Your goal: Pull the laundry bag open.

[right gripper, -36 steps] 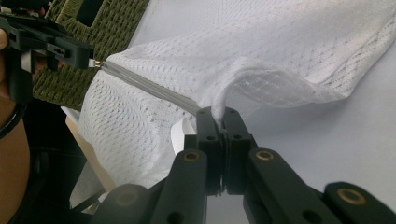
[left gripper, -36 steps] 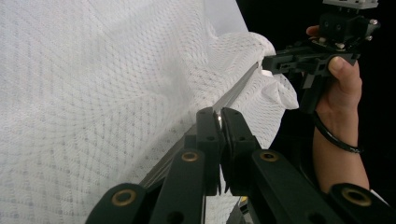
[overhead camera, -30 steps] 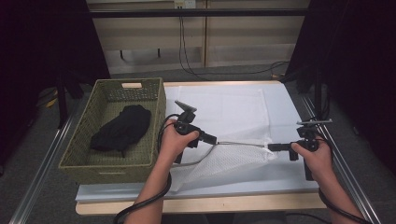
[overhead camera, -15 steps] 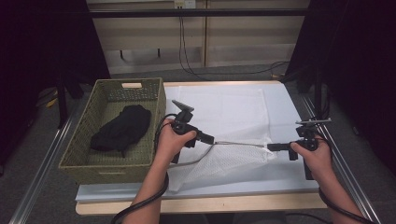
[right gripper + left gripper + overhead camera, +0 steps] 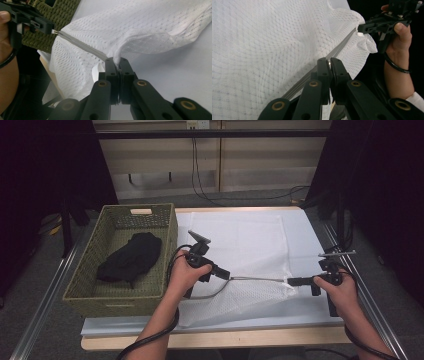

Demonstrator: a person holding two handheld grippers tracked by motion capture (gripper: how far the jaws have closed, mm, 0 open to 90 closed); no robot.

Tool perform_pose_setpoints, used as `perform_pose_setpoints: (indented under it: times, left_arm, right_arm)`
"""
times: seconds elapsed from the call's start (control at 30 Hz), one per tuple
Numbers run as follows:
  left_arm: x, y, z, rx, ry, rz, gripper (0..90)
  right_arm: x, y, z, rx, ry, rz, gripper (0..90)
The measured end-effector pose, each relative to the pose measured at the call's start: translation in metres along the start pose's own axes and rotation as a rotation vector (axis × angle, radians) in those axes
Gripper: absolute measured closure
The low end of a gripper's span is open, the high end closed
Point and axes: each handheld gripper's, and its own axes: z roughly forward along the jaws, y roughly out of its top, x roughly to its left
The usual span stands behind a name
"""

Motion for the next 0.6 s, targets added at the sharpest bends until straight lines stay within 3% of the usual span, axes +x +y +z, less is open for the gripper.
perform_pose_setpoints:
  times: [0.13,0.2,0.6]
  left_arm:
    - [-0.0011,-0.0012,-0.0021,-0.011,0.007,-0.006,86.7]
    - [0.0001,-0.0020,-0.0033,-0.004,-0.012,0.002,86.7]
    - [0.0013,-0.0032,-0.0060,-0.016,-0.004,0.003,86.7]
  right_arm:
    - [0.0028,0.0002,-0.0022,-0.008,-0.021,-0.013,89.4]
    - [0.0008,-0.0004,-0.0020,-0.007,-0.008,-0.007,89.3]
    - [-0.0013,-0.0013,-0.0071,-0.021,-0.009,-0.005,89.3]
